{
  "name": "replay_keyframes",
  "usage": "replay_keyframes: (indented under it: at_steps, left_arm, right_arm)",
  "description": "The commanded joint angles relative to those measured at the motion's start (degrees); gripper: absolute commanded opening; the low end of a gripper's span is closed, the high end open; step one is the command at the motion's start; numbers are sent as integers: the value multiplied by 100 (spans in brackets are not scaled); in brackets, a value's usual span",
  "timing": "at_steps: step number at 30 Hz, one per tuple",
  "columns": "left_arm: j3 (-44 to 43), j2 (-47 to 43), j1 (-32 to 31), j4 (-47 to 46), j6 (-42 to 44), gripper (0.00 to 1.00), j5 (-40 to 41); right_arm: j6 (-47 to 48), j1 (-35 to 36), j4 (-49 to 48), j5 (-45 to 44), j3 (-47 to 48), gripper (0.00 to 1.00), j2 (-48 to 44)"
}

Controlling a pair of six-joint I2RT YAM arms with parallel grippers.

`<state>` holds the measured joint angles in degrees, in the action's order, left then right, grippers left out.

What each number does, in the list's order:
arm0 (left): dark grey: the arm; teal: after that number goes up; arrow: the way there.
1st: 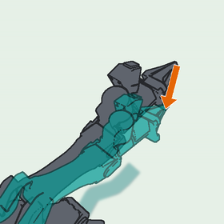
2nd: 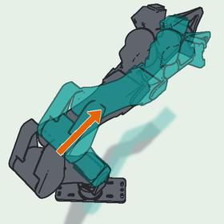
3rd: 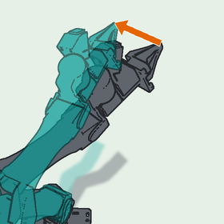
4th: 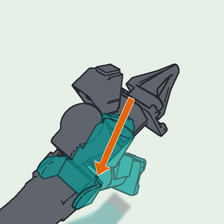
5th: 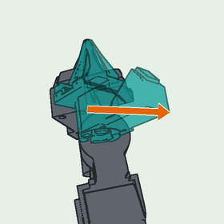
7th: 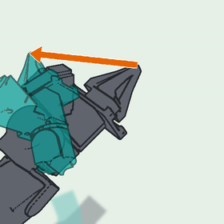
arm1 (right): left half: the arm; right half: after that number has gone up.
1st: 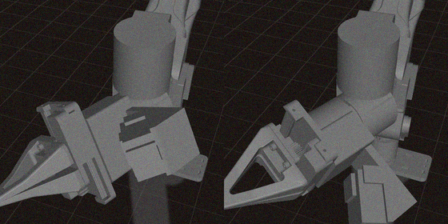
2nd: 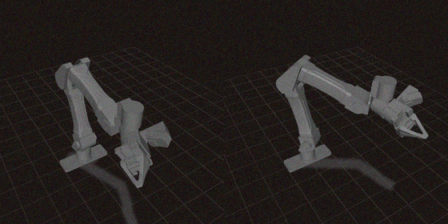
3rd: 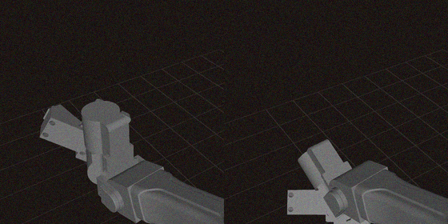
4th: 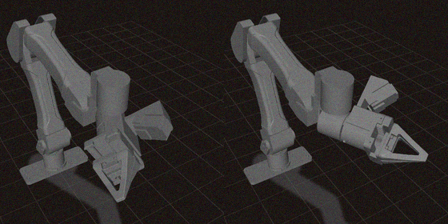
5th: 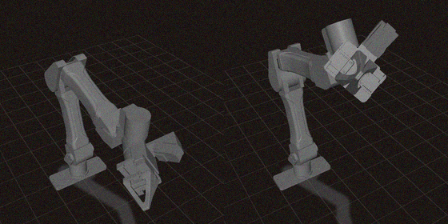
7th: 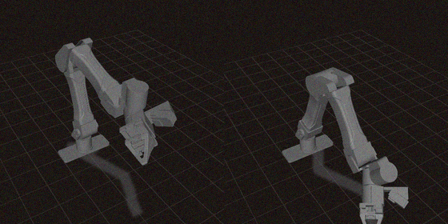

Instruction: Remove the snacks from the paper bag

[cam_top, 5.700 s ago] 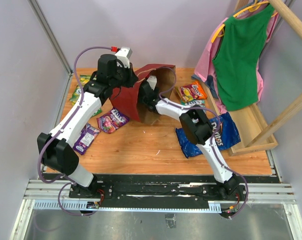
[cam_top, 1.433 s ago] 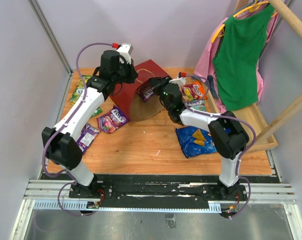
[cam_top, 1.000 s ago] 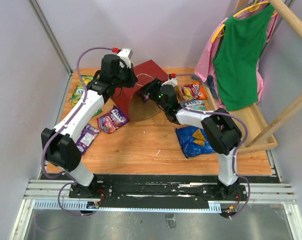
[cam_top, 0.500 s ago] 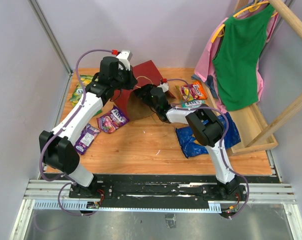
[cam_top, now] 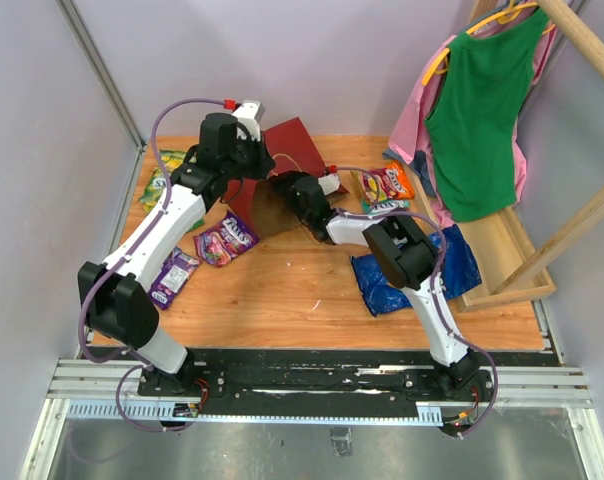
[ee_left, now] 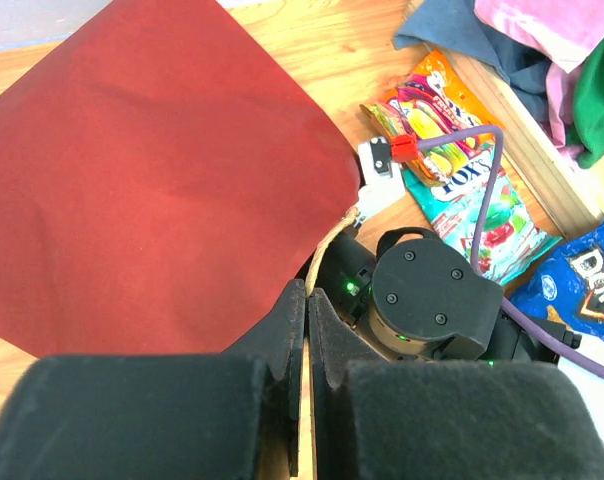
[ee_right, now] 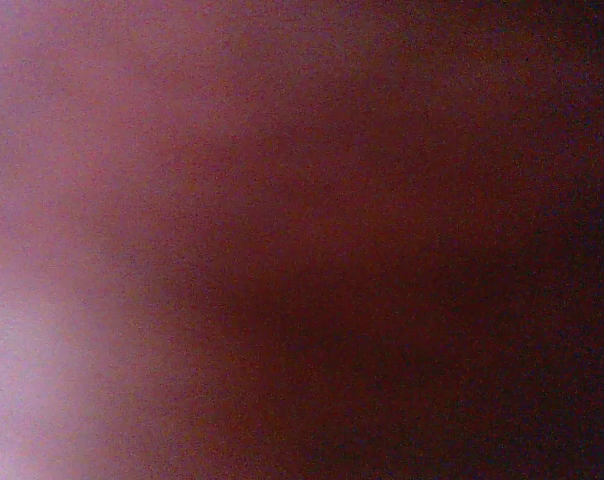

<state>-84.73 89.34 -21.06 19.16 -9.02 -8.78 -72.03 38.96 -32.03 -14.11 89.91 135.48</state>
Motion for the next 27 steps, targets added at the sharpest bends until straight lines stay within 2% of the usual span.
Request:
replay_keyframes:
  at_steps: [1, 8, 12, 19, 22, 27]
  left_arm:
    - [55, -269, 30, -103, 58, 3, -69]
    - [97, -228, 36, -193, 5, 3, -144]
    - [80, -211, 34, -193, -11, 3, -163]
    - [161, -283, 30, -203, -39, 3, -185]
    - [200, -323, 34, -211, -48, 3, -186]
    - [194, -353, 31, -187, -39, 3, -189]
  right_arm:
    - [-238, 67, 169, -601, -254, 74, -113]
    - [-558, 247, -233, -1086, -1082, 73, -410]
    - [-586, 600, -699, -1819, -1504, 71, -590]
    - [-856, 749, -1294, -1994, -1524, 70, -451]
    - [-977, 712, -1054, -2169, -1323, 68, -416]
    - [-1557, 592, 282, -2197, -738, 65, -366]
